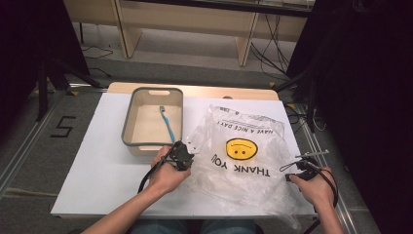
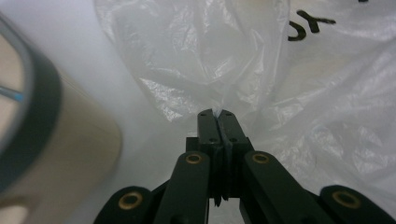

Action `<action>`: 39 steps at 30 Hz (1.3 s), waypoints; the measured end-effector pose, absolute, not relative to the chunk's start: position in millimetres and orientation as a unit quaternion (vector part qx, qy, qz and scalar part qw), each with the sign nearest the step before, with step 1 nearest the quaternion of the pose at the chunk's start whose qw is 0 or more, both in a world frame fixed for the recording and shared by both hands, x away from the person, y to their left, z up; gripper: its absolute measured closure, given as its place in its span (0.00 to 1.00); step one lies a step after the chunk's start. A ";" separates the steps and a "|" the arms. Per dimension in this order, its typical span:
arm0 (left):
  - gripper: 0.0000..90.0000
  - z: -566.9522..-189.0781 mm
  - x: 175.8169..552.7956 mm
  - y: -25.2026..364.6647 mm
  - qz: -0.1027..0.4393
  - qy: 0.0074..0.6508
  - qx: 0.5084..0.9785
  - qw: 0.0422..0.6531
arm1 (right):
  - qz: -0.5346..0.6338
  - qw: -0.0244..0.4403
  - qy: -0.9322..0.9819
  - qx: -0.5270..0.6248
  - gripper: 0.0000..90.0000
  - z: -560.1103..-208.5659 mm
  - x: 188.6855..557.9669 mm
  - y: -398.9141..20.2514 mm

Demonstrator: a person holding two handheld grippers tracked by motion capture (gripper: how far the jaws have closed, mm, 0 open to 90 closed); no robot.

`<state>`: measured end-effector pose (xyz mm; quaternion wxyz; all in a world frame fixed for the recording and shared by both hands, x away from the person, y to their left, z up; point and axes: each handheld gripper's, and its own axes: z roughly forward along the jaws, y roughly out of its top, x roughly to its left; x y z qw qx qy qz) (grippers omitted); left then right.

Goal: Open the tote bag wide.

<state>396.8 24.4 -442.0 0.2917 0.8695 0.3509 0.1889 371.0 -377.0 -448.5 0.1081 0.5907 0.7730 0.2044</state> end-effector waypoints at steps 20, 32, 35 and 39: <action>0.99 -410.1 444.8 25.5 0.222 0.399 0.827 0.327 | 0.260 0.106 0.754 0.594 1.00 -440.6 366.5 -358.3; 0.92 -412.6 463.4 23.1 0.248 0.396 0.817 0.337 | 0.269 0.098 0.762 0.581 0.99 -440.0 364.9 -342.9; 0.74 -411.5 462.7 23.0 0.258 0.395 0.810 0.347 | 0.264 0.095 0.770 0.573 0.98 -441.8 363.7 -339.1; 0.54 -405.3 458.7 26.2 0.279 0.401 0.791 0.367 | 0.257 0.091 0.781 0.561 0.88 -442.5 362.5 -335.3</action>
